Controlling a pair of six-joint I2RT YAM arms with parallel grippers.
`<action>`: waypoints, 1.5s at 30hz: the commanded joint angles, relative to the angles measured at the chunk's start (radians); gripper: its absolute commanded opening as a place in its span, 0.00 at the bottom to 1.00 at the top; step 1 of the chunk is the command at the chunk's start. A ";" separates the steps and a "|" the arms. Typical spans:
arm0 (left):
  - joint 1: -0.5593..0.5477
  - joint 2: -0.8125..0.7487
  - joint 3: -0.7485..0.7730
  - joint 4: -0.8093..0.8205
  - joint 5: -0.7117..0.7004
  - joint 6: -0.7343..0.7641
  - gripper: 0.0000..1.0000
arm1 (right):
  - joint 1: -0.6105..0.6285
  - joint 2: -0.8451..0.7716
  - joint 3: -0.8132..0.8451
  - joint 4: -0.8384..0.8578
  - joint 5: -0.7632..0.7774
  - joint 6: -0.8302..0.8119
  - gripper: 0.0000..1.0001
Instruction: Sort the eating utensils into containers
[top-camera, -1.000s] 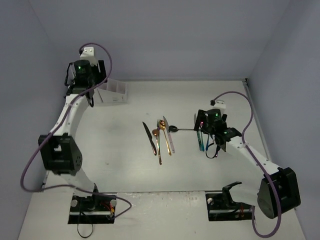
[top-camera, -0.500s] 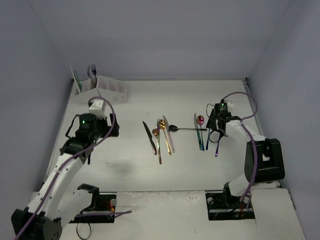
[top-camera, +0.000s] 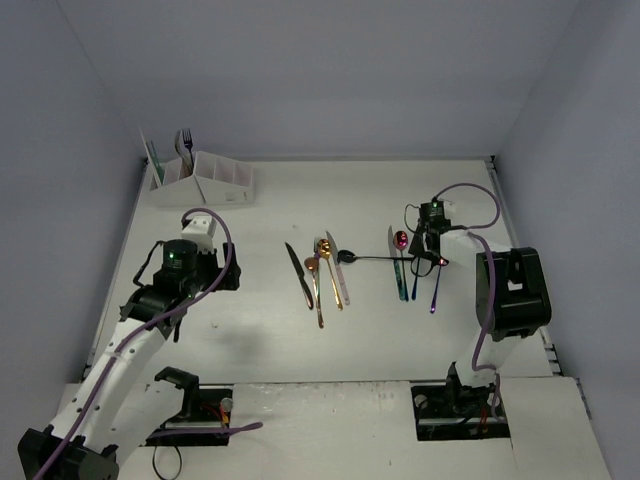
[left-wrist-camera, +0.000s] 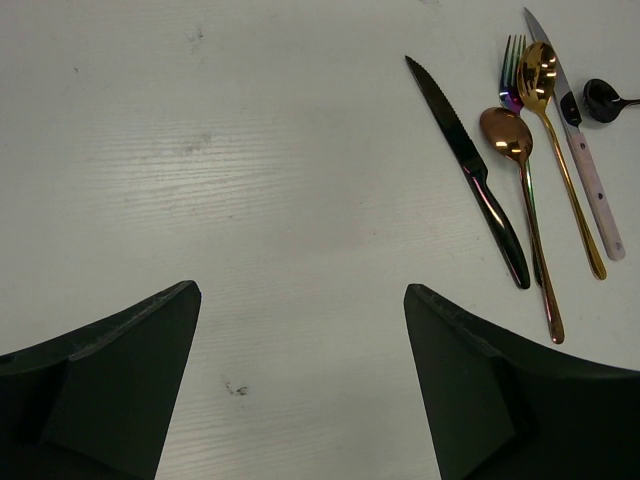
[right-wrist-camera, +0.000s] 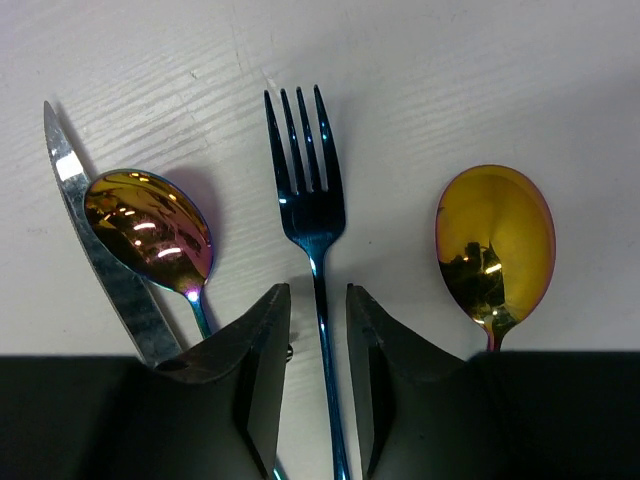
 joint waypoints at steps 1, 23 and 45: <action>-0.004 -0.006 0.045 0.030 -0.004 -0.011 0.81 | -0.004 0.021 0.019 0.025 0.018 0.010 0.17; -0.168 -0.026 0.223 0.146 0.203 -0.288 0.81 | 0.247 -0.568 0.041 0.008 -0.062 -0.207 0.00; -0.543 0.243 0.387 0.454 -0.074 -0.185 0.74 | 0.700 -0.691 0.049 0.170 -0.347 -0.201 0.00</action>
